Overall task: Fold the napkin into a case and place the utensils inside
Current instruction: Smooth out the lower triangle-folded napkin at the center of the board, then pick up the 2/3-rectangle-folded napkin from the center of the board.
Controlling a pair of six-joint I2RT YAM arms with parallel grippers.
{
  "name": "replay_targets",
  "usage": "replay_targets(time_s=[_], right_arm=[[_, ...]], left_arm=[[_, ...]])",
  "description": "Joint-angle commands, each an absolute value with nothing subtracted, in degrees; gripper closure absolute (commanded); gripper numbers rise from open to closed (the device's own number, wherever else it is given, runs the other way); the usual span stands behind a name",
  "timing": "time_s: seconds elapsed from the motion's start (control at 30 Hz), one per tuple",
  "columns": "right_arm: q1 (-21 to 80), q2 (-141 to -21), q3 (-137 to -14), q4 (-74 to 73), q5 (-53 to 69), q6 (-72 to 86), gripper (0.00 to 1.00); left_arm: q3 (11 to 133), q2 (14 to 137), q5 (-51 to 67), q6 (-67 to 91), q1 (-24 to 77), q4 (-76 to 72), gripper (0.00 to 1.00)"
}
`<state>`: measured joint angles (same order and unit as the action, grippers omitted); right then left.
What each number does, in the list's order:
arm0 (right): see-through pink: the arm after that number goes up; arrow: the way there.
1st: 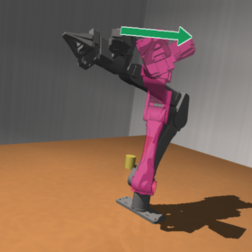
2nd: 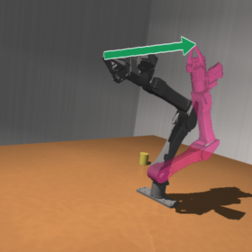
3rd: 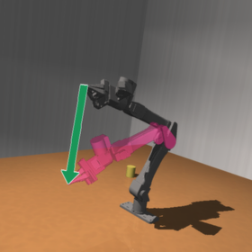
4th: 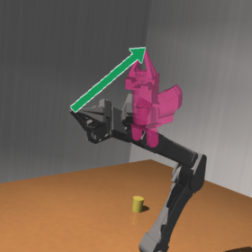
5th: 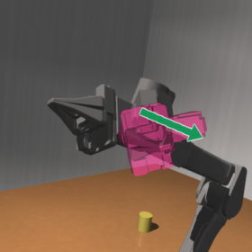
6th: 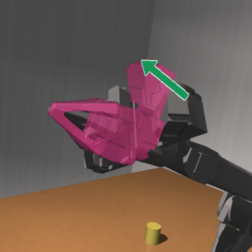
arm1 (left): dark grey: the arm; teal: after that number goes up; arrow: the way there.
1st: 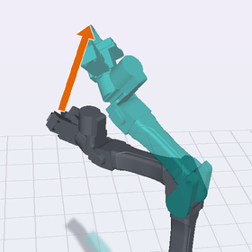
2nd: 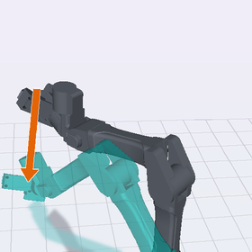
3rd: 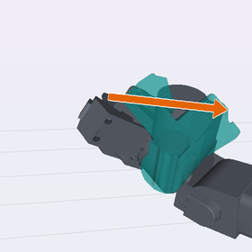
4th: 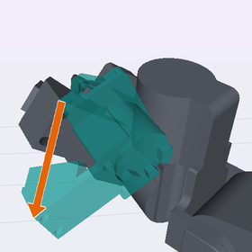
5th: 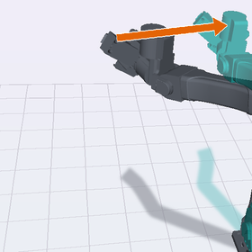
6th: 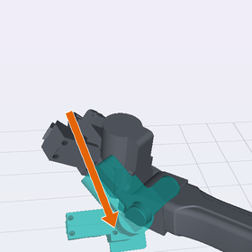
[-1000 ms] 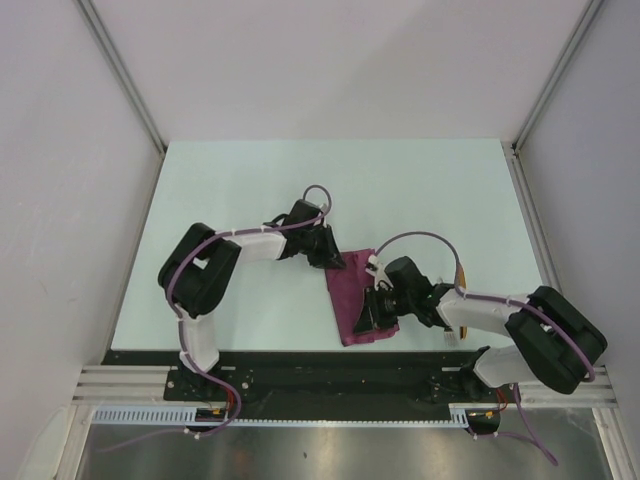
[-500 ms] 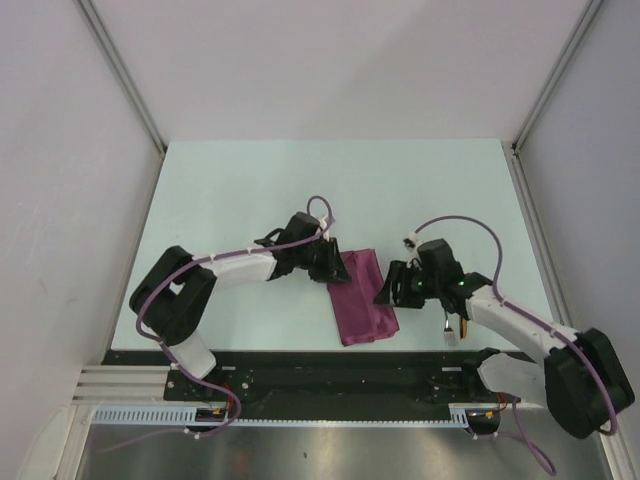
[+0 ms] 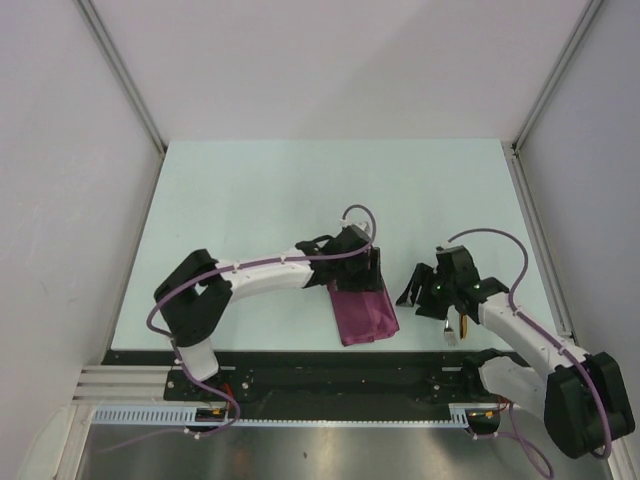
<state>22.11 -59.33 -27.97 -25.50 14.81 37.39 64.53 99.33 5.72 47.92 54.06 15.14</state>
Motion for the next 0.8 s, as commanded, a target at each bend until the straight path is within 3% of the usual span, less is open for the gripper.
replay_targets(time_s=[0.0,0.2,0.3,0.53,0.77], right_arm=[[16.1,-55.0,-30.2,-31.0,5.2,44.9,0.34],[8.1,-51.7,-37.9,-41.6,-7.5,46.1,0.26],[4.1,-51.6,-40.8,-44.6,-10.1,46.5,0.24],[1.2,-50.0,-41.0,-44.2,-6.9,43.5,0.24],[1.1,-50.0,-39.6,-41.3,-4.8,39.8,0.24]], left_arm=[[72.9,103.8,-8.4,50.4,61.2,26.4,0.27],[80.8,109.2,-17.8,53.9,68.9,35.2,0.25],[84.6,112.8,-19.1,55.8,70.8,38.5,0.32],[96.7,121.8,-22.2,57.8,73.8,47.3,0.40],[100.1,125.8,-21.7,58.6,74.1,50.1,0.41]])
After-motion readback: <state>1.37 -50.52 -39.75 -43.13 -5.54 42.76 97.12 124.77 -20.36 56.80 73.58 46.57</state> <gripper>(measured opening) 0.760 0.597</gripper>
